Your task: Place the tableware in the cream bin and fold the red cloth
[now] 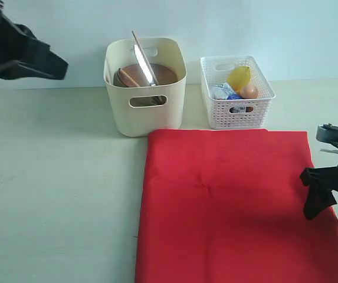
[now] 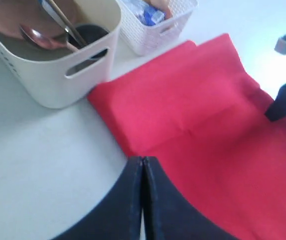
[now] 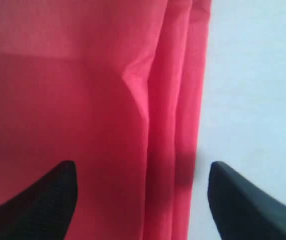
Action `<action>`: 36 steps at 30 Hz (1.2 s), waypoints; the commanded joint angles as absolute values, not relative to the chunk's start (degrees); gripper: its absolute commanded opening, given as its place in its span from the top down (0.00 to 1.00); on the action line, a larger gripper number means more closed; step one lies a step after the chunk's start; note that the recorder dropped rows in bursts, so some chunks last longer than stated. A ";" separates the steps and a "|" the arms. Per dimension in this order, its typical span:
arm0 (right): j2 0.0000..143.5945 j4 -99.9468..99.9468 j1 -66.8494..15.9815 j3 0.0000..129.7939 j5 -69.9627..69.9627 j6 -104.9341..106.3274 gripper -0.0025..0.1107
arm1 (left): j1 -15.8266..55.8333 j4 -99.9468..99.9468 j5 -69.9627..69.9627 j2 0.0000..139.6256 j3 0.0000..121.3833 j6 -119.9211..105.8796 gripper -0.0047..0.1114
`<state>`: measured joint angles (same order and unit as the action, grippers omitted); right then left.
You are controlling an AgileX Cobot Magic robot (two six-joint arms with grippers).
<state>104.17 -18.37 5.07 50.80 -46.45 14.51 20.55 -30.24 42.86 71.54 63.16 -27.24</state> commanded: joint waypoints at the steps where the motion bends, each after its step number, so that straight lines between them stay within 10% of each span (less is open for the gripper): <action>1: 105.14 -19.80 5.40 51.29 -47.23 17.08 0.36 | 20.65 -27.14 38.46 63.14 59.17 -24.25 0.96; 11: 107.01 -21.09 5.40 51.29 -48.11 18.25 0.41 | 20.65 -27.14 32.19 43.21 50.19 -23.50 0.96; 25: 108.94 -21.29 5.40 51.29 -47.78 19.99 0.98 | 20.65 -25.50 26.28 19.81 29.79 -19.77 0.96; 36: 108.72 -1.53 5.40 52.46 -49.54 3.52 0.98 | 20.65 -23.36 24.75 12.64 20.79 -17.87 0.96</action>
<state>108.23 -10.26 5.16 52.72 -49.74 8.73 20.55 -23.59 24.53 13.09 22.19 -18.50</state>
